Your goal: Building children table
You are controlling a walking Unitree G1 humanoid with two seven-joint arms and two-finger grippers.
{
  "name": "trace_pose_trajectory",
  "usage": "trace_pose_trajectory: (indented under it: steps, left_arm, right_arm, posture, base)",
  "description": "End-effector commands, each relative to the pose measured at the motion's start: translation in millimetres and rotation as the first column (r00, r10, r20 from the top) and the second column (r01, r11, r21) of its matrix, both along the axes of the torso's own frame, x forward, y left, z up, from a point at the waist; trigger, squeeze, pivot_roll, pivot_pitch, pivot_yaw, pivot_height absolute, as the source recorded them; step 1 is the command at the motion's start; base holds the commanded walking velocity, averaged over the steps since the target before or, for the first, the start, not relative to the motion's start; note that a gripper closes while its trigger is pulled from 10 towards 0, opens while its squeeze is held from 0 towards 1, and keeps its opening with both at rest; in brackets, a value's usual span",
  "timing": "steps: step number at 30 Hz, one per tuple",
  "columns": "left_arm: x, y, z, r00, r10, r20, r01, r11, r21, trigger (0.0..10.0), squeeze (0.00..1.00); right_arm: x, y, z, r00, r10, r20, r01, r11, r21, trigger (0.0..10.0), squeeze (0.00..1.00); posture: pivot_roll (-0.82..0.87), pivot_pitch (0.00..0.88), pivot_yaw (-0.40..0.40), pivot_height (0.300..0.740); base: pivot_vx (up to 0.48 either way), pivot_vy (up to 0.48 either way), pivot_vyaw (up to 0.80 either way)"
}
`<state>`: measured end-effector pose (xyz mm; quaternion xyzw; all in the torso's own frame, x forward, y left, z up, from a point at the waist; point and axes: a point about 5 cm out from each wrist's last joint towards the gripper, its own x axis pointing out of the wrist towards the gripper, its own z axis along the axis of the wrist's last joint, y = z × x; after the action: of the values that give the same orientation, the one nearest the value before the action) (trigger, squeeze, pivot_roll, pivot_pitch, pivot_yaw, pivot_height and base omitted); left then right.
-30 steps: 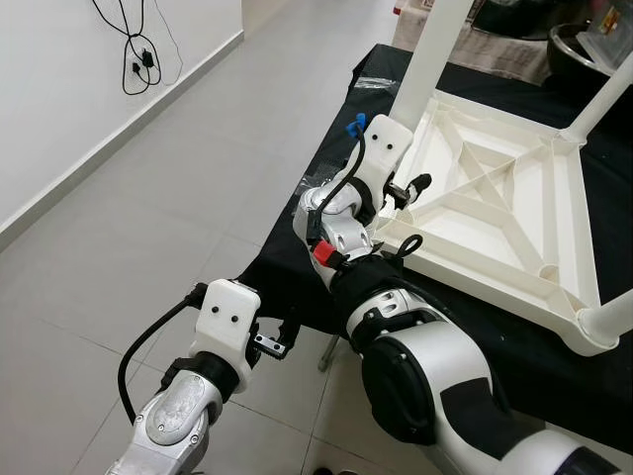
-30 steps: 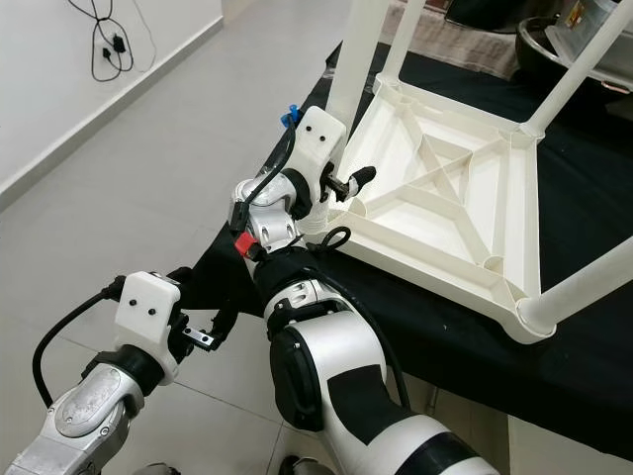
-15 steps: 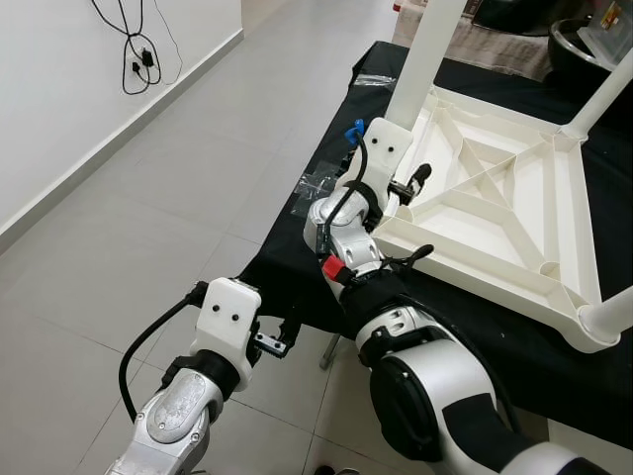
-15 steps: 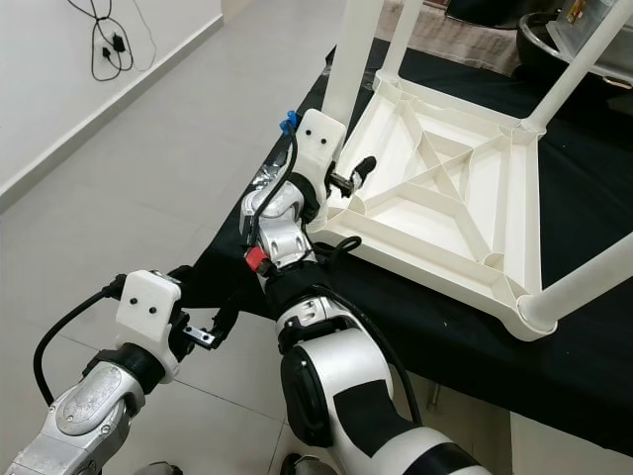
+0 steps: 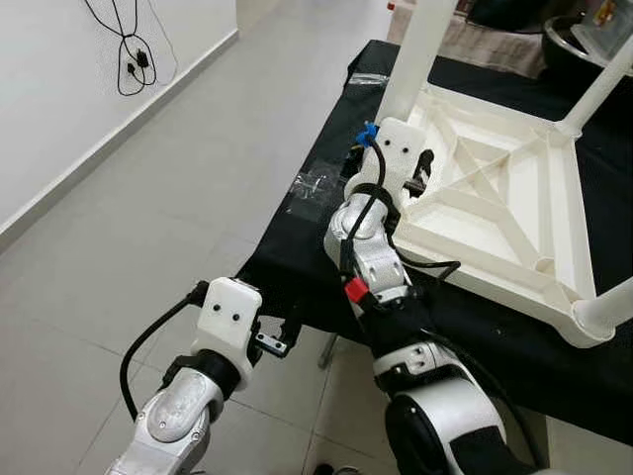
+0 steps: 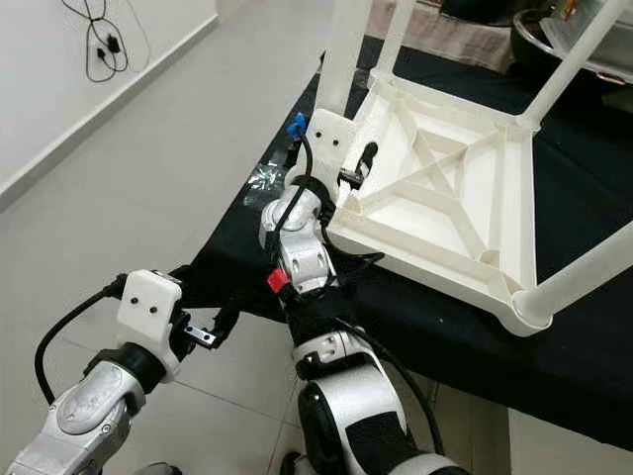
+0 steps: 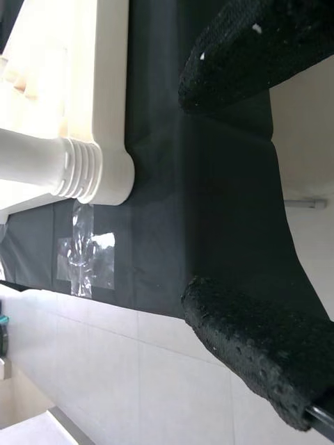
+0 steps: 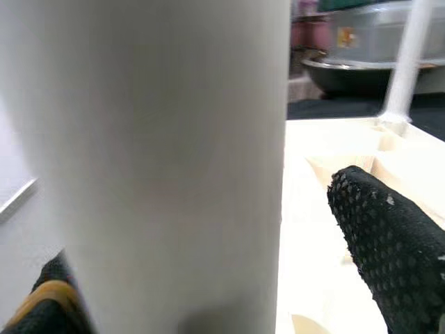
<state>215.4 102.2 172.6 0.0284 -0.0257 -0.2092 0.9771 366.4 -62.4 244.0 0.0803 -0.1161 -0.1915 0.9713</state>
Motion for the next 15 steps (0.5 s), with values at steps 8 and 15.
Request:
trace_pose_trajectory:
  steps: [8, 15]
  left_arm:
    - [0.3, -1.8, -6, 1.000, -0.005, -0.020, 0.005, 1.000, 0.000, 10.0, 0.00]
    - [0.1, -1.5, -7, 1.000, -0.006, -0.020, 0.006, 1.000, 0.002, 10.0, 0.00]
  right_arm:
    - [-25.4, 23.5, -37, 0.974, 0.208, -0.089, -0.201, 0.976, 0.080, 10.0, 0.00]
    - [-34.5, 16.6, -41, 0.957, 0.273, -0.092, -0.271, 0.962, 0.042, 10.0, 0.00]
  posture:
    - [0.15, 0.150, -0.124, 0.740]
    - [0.15, 0.142, -0.124, 0.740]
  base:
    - [0.000, 0.000, 0.00]
    - [0.000, 0.000, 0.00]
